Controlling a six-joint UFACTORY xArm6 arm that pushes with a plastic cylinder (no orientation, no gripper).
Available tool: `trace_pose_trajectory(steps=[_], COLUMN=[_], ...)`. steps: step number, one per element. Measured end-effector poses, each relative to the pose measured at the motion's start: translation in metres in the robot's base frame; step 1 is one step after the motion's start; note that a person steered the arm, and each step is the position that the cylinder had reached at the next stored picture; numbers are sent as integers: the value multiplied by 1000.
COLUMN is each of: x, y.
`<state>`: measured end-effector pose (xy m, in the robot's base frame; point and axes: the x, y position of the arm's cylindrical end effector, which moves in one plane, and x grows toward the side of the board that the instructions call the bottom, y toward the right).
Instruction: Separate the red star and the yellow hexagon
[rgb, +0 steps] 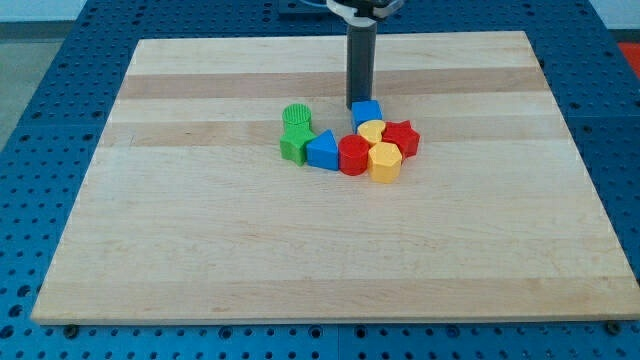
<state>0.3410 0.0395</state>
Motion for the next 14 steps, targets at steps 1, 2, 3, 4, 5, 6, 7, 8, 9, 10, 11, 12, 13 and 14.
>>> trace_pose_trajectory(steps=[1,2,3,4,5,6,7,8,9,10,11,12,13,14], x=[0,0,0,-2,-3,9,64,120,129,119,106,94,84,63], y=[13,26,37,45,81,118,123,106,57,34,39,54,68,70])
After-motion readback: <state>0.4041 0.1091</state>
